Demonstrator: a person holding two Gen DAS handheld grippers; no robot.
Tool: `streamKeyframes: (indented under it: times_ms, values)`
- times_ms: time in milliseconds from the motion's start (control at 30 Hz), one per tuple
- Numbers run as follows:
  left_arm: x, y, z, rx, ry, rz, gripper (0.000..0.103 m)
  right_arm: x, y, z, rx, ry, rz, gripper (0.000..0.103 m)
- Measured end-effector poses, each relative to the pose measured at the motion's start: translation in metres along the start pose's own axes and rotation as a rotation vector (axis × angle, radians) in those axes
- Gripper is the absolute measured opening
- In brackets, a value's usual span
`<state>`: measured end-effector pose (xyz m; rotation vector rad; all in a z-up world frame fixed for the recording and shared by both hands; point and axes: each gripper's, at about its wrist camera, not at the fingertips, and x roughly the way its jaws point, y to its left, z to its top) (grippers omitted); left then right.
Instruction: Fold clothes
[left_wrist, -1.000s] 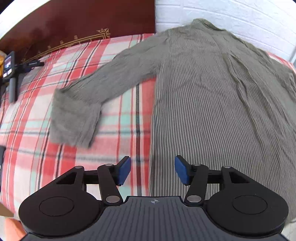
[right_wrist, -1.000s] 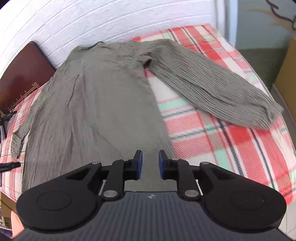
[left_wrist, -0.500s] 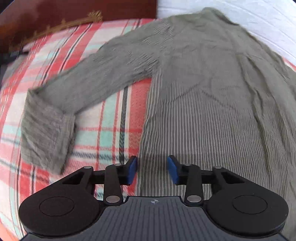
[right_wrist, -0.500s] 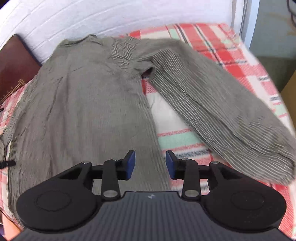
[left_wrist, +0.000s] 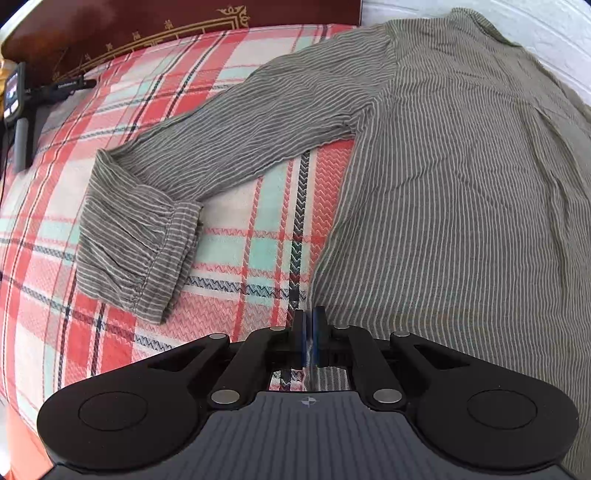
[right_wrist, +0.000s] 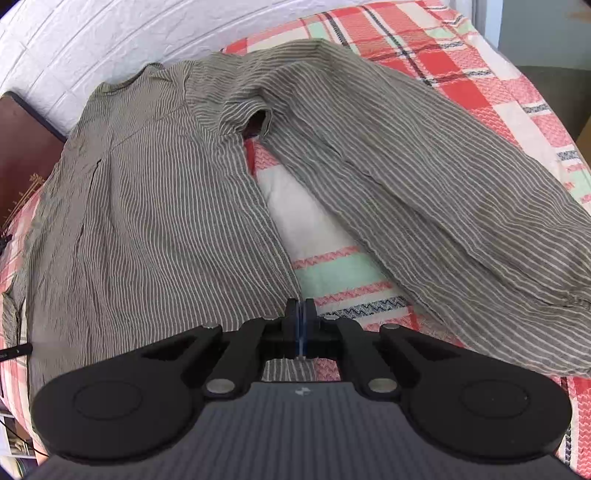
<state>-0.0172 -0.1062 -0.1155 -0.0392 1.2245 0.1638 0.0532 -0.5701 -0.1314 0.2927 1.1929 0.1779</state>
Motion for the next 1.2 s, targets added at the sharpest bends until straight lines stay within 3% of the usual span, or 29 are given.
streamKeyframes:
  times_ms: [33, 67, 100, 167, 333, 400, 433, 633, 867, 1000, 1033, 1100, 1167, 1200]
  values:
    - [0.000, 0.002, 0.000, -0.004, 0.001, 0.003, 0.000, 0.000, 0.000, 0.000, -0.009, 0.004, 0.001, 0.002]
    - [0.000, 0.003, -0.001, -0.004, 0.001, 0.007, 0.009, -0.001, -0.001, 0.001, -0.014, 0.008, -0.004, 0.002]
    - [-0.003, 0.005, -0.002, -0.001, -0.003, 0.011, 0.026, -0.003, -0.002, 0.000, -0.016, 0.010, -0.008, 0.008]
    - [-0.010, 0.011, -0.001, -0.006, -0.012, 0.013, 0.042, -0.010, -0.005, 0.001, -0.019, 0.011, -0.010, 0.012]
    - [-0.025, 0.012, 0.029, -0.011, -0.080, -0.023, 0.046, -0.028, 0.010, 0.024, -0.068, -0.081, 0.025, 0.023]
    - [-0.018, 0.004, 0.050, -0.018, -0.094, -0.045, 0.053, -0.023, 0.020, 0.039, -0.097, -0.110, 0.034, 0.044]
    - [-0.012, 0.000, 0.060, -0.024, -0.092, -0.055, 0.053, -0.018, 0.026, 0.046, -0.116, -0.117, 0.039, 0.044]
    - [0.026, -0.021, 0.100, -0.022, -0.068, -0.081, 0.055, 0.015, 0.040, 0.080, -0.159, -0.100, 0.036, 0.044]
    - [0.043, -0.024, 0.123, -0.068, -0.058, -0.108, 0.056, 0.039, 0.024, 0.092, -0.004, -0.025, 0.146, 0.044]
    - [0.051, -0.028, 0.130, -0.086, -0.065, -0.102, 0.054, 0.044, 0.019, 0.097, 0.071, -0.053, 0.161, 0.039]
    - [0.053, -0.029, 0.131, -0.094, -0.067, -0.094, 0.052, 0.045, 0.017, 0.098, 0.086, -0.062, 0.150, 0.035]
    - [0.056, -0.029, 0.133, -0.107, -0.077, -0.062, 0.024, 0.047, 0.013, 0.099, 0.110, -0.076, 0.118, 0.011]
    - [0.058, -0.027, 0.133, -0.124, -0.093, -0.034, 0.013, 0.044, 0.010, 0.099, 0.110, -0.093, 0.094, 0.008]
    - [0.058, -0.026, 0.132, -0.128, -0.102, -0.021, 0.013, 0.041, 0.009, 0.099, 0.101, -0.105, 0.082, 0.007]
